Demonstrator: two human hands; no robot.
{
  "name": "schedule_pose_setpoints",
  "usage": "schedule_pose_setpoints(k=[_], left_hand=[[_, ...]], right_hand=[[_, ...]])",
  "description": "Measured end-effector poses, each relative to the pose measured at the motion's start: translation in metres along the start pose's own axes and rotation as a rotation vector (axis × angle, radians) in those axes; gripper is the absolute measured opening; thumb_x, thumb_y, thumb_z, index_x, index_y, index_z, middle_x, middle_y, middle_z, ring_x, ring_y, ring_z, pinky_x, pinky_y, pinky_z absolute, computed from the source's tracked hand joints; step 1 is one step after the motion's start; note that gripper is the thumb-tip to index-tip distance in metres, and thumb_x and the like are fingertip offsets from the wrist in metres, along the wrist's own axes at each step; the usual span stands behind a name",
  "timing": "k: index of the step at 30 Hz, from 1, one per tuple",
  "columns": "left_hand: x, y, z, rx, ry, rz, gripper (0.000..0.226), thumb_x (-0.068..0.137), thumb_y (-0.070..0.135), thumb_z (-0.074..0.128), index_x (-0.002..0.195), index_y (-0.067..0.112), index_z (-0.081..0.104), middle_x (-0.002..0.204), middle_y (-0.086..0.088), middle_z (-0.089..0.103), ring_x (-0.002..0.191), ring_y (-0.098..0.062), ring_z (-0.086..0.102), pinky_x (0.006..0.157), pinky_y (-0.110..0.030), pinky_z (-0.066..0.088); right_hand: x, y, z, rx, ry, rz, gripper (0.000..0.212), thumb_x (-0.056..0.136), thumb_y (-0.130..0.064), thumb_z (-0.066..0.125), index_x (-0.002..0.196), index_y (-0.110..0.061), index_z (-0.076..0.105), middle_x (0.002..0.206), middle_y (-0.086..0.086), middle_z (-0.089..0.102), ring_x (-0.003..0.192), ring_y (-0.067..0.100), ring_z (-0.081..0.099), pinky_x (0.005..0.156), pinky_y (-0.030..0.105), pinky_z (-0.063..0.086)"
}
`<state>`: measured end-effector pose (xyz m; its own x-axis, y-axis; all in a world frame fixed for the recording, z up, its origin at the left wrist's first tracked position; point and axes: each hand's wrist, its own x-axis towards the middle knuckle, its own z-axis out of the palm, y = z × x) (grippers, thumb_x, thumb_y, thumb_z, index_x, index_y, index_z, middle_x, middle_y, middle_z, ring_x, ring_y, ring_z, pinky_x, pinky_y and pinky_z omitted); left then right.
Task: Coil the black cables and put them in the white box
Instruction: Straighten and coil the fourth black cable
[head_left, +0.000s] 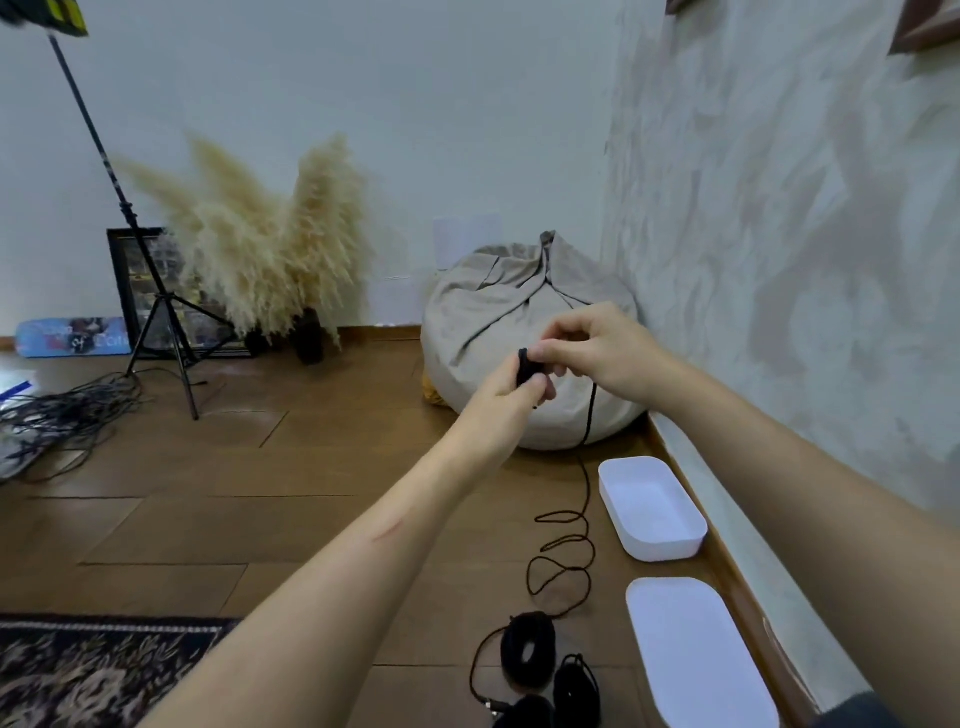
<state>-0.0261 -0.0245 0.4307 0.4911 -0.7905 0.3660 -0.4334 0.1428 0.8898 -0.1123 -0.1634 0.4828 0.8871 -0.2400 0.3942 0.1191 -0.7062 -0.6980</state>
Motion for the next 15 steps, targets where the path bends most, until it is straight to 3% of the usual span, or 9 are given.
schedule_pose_setpoints(k=[6,10,13,15], left_hand=[[-0.003,0.006,0.0,0.061,0.102,-0.007,0.023,0.109,0.015,0.039,0.116,0.01,0.06,0.097,-0.002,0.06,0.088,-0.004,0.057,0.083,-0.014,0.046],[-0.002,0.005,-0.008,0.085,0.19,-0.025,0.022,0.108,0.019,0.04,0.107,0.009,0.061,0.101,-0.004,0.066,0.094,-0.006,0.059,0.094,-0.032,0.047],[-0.001,0.006,-0.005,0.078,0.165,-0.006,0.022,0.109,0.019,0.039,0.111,0.015,0.061,0.095,0.003,0.062,0.094,-0.005,0.059,0.093,-0.029,0.047],[0.002,0.011,-0.005,0.038,0.158,0.016,0.022,0.11,0.017,0.038,0.11,0.014,0.06,0.093,0.004,0.061,0.088,0.0,0.058,0.086,-0.019,0.045]], right_hand=[[-0.001,0.004,-0.002,0.051,0.051,0.021,0.02,0.092,-0.022,0.072,0.085,-0.003,0.073,0.057,-0.007,0.059,0.053,0.004,0.047,0.056,0.017,0.038],[0.0,0.005,-0.006,0.028,-0.026,0.025,0.013,0.099,-0.014,0.06,0.097,-0.012,0.073,0.07,-0.001,0.061,0.065,0.01,0.05,0.063,0.026,0.041],[0.008,-0.001,-0.006,-0.094,0.044,-0.062,0.013,0.098,-0.014,0.061,0.093,-0.016,0.073,0.072,-0.005,0.065,0.068,0.015,0.054,0.067,0.03,0.043],[0.012,-0.003,-0.006,-0.074,0.113,-0.083,0.012,0.096,-0.015,0.064,0.09,-0.019,0.074,0.071,-0.011,0.066,0.069,0.009,0.057,0.067,0.023,0.043]])
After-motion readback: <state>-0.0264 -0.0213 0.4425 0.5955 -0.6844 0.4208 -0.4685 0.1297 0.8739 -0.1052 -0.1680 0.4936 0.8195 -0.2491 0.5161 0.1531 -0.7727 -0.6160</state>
